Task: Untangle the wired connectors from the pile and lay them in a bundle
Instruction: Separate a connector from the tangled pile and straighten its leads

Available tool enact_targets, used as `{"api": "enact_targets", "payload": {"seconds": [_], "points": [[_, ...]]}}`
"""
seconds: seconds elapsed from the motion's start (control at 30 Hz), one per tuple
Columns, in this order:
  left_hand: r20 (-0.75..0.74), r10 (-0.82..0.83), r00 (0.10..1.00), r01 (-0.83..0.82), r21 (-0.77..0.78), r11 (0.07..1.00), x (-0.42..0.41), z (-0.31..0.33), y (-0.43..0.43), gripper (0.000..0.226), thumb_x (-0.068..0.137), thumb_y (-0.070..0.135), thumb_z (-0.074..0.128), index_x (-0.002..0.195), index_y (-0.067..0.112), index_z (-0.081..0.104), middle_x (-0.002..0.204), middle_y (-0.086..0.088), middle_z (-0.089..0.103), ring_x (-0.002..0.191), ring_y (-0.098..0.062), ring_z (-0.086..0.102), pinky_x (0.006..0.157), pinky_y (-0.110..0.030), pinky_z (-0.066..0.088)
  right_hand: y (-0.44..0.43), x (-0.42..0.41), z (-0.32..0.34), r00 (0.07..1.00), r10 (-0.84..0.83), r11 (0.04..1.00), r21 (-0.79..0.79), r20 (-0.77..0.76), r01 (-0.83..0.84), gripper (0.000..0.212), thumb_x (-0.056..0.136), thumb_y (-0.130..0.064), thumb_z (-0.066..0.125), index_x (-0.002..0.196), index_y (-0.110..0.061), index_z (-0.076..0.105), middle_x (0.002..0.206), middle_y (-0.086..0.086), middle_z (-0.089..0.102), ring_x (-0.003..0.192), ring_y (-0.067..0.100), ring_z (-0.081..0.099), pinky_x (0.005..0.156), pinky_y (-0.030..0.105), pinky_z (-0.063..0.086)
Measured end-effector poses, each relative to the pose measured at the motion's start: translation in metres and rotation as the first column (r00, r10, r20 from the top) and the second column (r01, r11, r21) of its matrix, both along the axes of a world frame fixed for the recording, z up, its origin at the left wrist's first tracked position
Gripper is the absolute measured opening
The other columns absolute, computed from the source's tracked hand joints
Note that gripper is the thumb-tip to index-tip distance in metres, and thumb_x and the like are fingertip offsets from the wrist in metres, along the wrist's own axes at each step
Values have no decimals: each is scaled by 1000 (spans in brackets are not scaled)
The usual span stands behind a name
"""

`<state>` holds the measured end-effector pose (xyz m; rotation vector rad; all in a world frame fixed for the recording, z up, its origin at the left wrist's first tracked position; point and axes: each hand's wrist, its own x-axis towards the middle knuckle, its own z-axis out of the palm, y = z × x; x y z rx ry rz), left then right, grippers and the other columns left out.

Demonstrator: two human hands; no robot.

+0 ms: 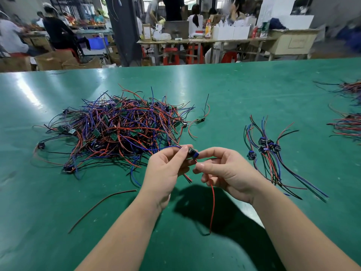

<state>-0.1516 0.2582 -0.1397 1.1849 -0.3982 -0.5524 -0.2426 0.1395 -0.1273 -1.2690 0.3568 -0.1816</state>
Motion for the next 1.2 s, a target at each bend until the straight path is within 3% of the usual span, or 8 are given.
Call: {"api": "enact_targets", "payload": {"seconds": [0.2,0.33,0.43,0.5,0.67,0.87,1.07,1.2], "points": [[274,80,959,-141,210,967,10,-7,2,18,92,17,60,78,17,72,76,-1,75,66,-10,68,64,-17,50,-10,0,17,983,-177,984,30,52,176,29,57,-5,73,80,-8,56,65,15,68,43,14,58,41,18,47],[669,51,741,-403,383,831,21,-13,10,9,88,20,64,87,22,73,73,15,68,71,6,61,70,-9,44,-45,29,48,934,-343,929,-109,97,352,19,73,6,69,76,-7,56,58,7,67,44,10,61,42,15,48],[749,-72,659,-433,456,777,22,-13,14,17,87,20,61,101,20,71,90,11,70,89,-4,63,83,-17,44,-78,66,64,883,-449,829,-304,137,469,16,79,5,69,77,-7,58,65,9,66,50,10,62,47,18,49],[764,-160,625,-443,516,734,23,-14,15,24,89,21,58,110,18,68,105,4,69,102,-15,59,93,-28,44,-94,87,64,897,-431,760,-496,97,419,9,83,-1,68,90,-5,64,85,11,67,65,13,63,57,21,49],[735,-258,627,-422,599,681,25,-17,15,37,91,25,54,128,26,55,110,1,59,109,-20,51,95,-36,42,-103,97,45,907,-408,502,-855,-100,131,46,84,-16,68,128,-14,56,132,9,55,110,21,56,87,25,40],[698,-465,544,-526,716,459,17,-26,13,40,91,55,45,127,41,52,111,5,42,111,-20,39,95,-35,30,-66,71,19,918,-386,387,-920,-93,70,31,81,-13,58,108,-27,65,113,8,59,66,17,49,62,22,36],[707,-449,547,-645,698,312,21,-23,14,36,90,49,43,111,28,64,108,4,53,107,-21,47,89,-37,30,-52,77,-4,921,-311,293,-945,-235,-142,43,87,-7,49,126,-23,57,135,5,49,98,27,59,76,25,41],[716,-379,587,-683,689,244,27,-17,20,33,88,44,42,94,27,70,94,5,60,96,-21,53,85,-37,32,-74,105,-15,884,-354,112,-952,-305,-284,57,85,0,40,137,-23,46,153,4,28,133,30,36,106,42,34]]}}
